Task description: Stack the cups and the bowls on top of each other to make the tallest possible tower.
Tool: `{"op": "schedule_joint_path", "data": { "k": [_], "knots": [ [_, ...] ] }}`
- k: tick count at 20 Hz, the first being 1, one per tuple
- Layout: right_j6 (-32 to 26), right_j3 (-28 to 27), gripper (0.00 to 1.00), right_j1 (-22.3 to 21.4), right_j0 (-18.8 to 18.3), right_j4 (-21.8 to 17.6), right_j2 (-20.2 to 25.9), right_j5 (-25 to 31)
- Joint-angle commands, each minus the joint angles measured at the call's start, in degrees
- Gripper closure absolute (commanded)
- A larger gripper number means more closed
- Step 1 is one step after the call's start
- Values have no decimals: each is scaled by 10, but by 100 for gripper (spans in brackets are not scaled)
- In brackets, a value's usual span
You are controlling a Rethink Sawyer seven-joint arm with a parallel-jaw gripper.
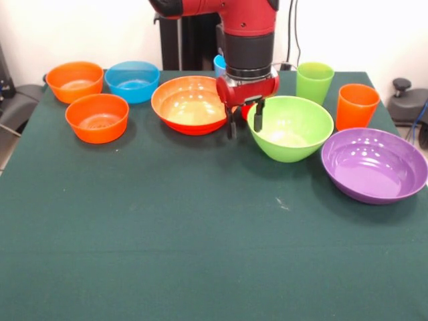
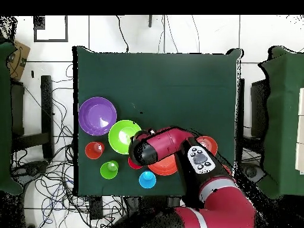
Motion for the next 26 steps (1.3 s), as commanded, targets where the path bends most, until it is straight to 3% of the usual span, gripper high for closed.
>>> {"op": "schedule_joint_path", "data": {
  "k": [1, 12, 26],
  "knots": [
    [13, -36, 0, 69, -8, -10, 25, -4],
    [22, -39, 0, 94, 4, -27, 6, -27],
    [22, -43, 0, 84, 21, -29, -5, -19]
  ]
}}
